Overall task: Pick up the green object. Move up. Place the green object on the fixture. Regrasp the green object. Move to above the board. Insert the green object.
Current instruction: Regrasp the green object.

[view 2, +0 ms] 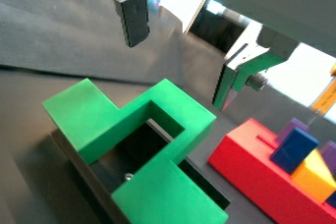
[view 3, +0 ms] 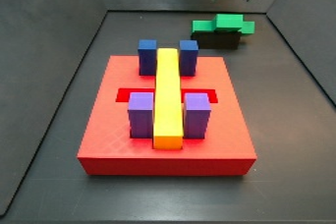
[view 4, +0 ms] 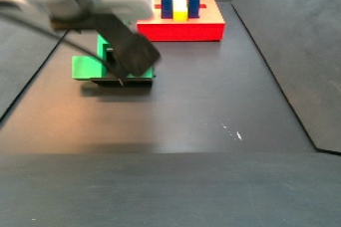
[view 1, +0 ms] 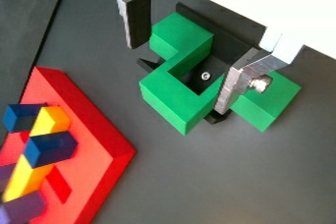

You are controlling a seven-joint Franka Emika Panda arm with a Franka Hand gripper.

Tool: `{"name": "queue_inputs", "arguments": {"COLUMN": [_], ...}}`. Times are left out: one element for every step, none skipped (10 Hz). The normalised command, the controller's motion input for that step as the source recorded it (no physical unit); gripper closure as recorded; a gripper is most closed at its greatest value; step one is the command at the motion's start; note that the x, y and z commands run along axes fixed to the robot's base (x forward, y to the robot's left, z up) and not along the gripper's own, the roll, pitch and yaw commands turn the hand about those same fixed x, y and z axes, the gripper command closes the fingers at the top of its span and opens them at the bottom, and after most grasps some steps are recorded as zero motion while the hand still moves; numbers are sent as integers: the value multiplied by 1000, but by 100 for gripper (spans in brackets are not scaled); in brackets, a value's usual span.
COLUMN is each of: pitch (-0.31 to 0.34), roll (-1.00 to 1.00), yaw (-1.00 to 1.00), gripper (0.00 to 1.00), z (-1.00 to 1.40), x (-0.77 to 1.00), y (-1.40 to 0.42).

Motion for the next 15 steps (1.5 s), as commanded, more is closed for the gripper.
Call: {"name": "queue_inputs", "arguments": {"pitch": [394, 363, 177, 117, 114, 100, 91, 94, 77, 60, 89, 120, 0, -231, -440], "roll": [1000, 1000, 1000, 1000, 1000, 1000, 1000, 1000, 1000, 1000, 1000, 803, 363, 400, 400], "yaw": [57, 69, 29, 0, 0, 0, 0, 0, 0, 11, 0, -157, -137, -171, -209], "gripper": [0, 0, 0, 0, 0, 0, 0, 0, 0, 0, 0, 0, 0, 0, 0], "z": [66, 40, 0, 0, 0, 0, 0, 0, 0, 0, 63, 246, 77, 0, -37], "x": [103, 23, 40, 11, 0, 0, 0, 0, 0, -43, -157, -89, 0, 0, -60], "y": [-309, -269, -260, -303, -306, -271, -223, -209, -231, -229, -249, -266, -114, -146, -160]}}
